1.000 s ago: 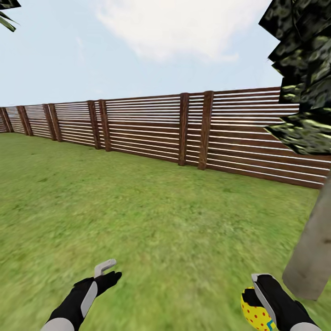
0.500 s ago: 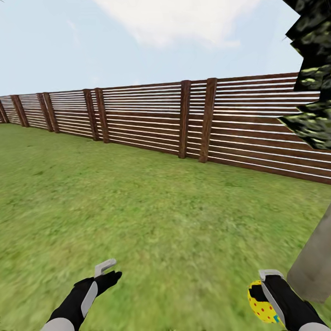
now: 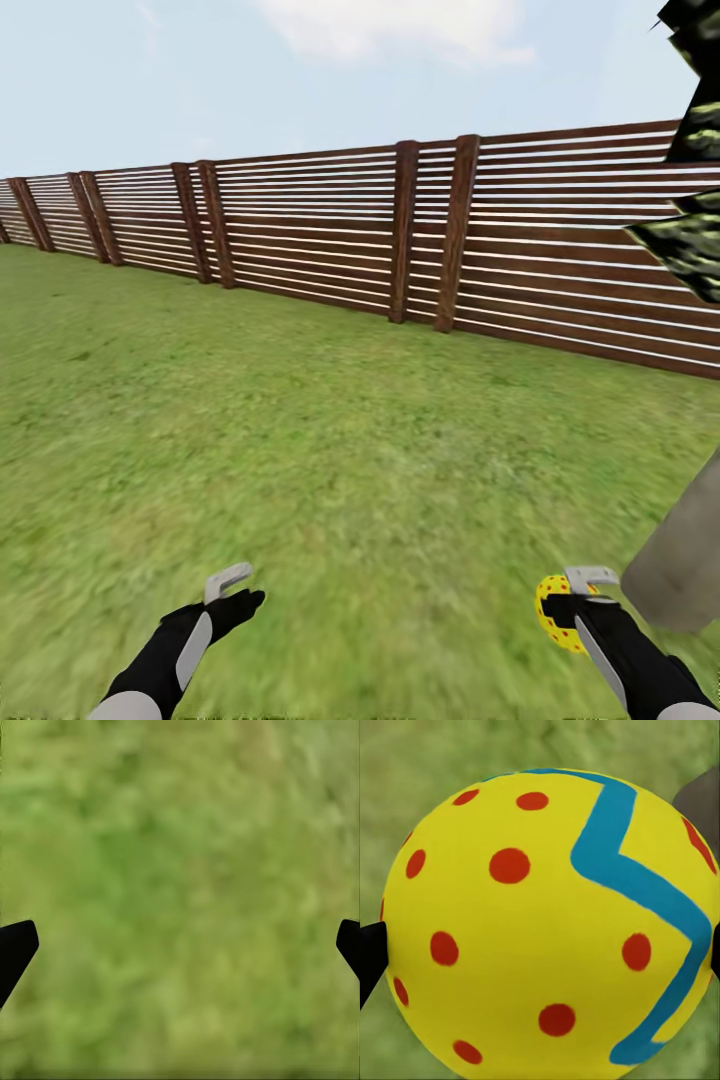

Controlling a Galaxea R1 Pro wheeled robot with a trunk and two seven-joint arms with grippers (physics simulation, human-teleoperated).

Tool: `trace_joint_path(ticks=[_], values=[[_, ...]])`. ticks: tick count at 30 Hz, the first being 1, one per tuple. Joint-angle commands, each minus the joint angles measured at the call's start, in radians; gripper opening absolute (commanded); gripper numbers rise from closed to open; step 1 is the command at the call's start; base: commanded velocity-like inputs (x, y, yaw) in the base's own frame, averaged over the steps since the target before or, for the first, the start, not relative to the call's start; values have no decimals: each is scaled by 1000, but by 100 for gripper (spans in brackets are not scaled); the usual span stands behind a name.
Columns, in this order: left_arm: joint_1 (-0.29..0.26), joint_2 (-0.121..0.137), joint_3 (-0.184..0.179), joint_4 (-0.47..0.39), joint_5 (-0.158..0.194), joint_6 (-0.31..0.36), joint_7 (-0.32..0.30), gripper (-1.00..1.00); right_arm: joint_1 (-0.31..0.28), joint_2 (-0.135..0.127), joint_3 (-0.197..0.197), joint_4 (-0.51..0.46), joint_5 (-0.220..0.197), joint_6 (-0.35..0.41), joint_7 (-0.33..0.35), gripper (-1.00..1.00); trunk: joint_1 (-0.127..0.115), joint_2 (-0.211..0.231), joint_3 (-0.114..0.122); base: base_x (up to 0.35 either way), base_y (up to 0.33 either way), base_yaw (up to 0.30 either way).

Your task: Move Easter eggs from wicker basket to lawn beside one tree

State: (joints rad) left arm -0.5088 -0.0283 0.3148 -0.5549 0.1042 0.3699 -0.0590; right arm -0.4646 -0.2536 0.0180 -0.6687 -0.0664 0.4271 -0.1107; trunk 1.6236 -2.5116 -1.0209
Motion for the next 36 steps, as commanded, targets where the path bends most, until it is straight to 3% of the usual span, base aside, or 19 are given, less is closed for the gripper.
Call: trace_joint_path(ticks=[1, 22, 36], values=[[0, -2, 7, -2, 6, 8, -4, 100, 0, -1, 2, -2, -7, 2, -6, -100, 0, -1, -6, 0, 0, 0], [0, -1, 6, -2, 7, 8, -5, 100, 0, -30, 0, -3, -8, -41, -6, -100, 10, -6, -94, 0, 0, 0], [0, -2, 5, 0, 6, 8, -5, 100, 0, -33, -1, -3, -9, -42, -7, -100, 16, -9, -148, 0, 0, 0]])
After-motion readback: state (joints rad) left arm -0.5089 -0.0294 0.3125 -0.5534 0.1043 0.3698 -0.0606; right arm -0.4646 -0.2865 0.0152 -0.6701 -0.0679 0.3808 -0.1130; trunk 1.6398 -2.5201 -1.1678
